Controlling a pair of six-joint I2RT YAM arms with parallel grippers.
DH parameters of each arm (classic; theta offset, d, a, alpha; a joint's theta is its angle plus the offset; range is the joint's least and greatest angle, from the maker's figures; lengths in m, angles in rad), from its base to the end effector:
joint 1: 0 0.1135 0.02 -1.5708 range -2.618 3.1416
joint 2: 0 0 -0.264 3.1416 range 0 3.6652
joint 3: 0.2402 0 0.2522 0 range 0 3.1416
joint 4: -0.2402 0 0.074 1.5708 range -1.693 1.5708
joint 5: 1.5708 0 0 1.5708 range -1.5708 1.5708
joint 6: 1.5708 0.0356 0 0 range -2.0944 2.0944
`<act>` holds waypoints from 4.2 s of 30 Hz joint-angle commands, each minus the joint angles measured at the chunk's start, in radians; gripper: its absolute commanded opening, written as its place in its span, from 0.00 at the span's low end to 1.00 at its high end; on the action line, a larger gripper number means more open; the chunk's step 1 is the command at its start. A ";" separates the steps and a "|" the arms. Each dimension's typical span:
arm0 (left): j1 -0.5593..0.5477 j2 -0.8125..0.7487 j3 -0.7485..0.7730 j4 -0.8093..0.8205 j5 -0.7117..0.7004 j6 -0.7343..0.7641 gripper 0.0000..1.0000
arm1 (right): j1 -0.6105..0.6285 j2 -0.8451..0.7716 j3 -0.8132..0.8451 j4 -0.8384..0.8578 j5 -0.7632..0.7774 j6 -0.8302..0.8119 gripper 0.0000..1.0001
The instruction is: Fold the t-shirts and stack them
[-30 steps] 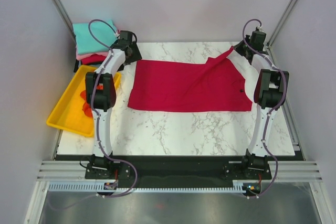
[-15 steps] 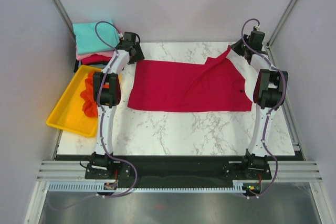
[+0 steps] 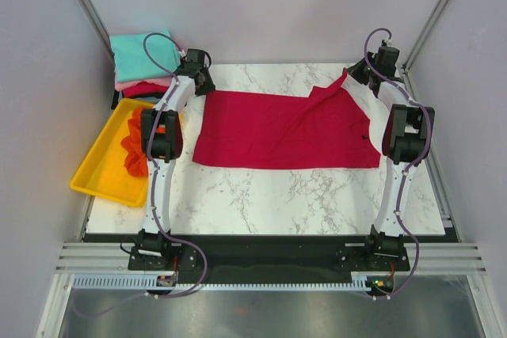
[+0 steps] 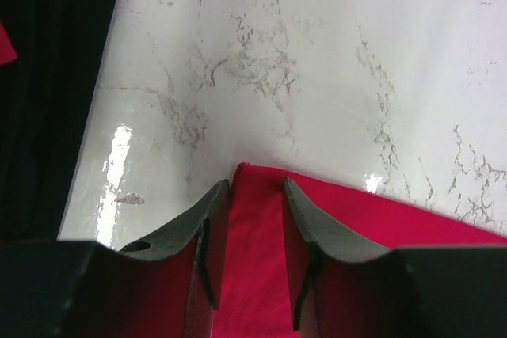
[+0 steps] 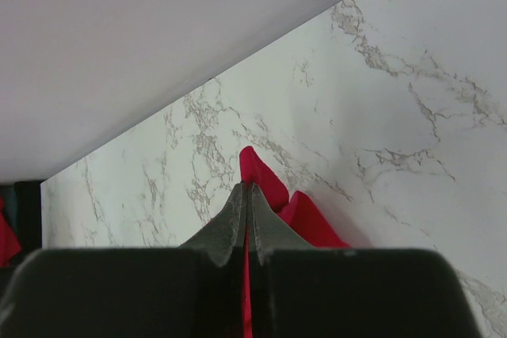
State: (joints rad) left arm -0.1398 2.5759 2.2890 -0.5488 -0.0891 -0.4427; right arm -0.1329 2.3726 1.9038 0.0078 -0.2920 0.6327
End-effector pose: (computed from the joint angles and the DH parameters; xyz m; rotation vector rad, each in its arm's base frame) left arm 0.5631 -0.0760 0.1620 -0.4042 2.3744 -0.1634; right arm 0.5487 -0.0630 0.1919 0.5943 1.9778 0.6083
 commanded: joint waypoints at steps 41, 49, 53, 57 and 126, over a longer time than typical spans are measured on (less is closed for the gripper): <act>0.060 -0.390 -0.339 0.115 0.054 0.036 0.02 | 0.035 -0.148 0.018 0.081 -0.265 0.030 0.00; 0.101 -0.485 -0.465 0.144 0.061 0.030 0.02 | 0.038 -0.167 -0.021 0.075 -0.271 0.032 0.00; 0.103 -0.494 -0.479 0.144 0.123 0.048 0.02 | 0.036 -0.213 -0.103 0.080 -0.263 0.016 0.00; 0.103 -0.513 -0.517 0.145 0.144 0.059 0.02 | 0.036 -0.269 -0.186 0.103 -0.263 0.002 0.00; 0.101 -1.220 -1.277 0.079 0.181 0.012 0.64 | -0.005 -1.095 -1.229 0.036 0.089 -0.062 0.54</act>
State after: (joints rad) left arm -0.0368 1.4742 1.0225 -0.4545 0.0181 -0.4576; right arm -0.2176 1.2755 0.5835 0.0792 -0.2184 0.6159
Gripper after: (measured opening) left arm 0.636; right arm 0.538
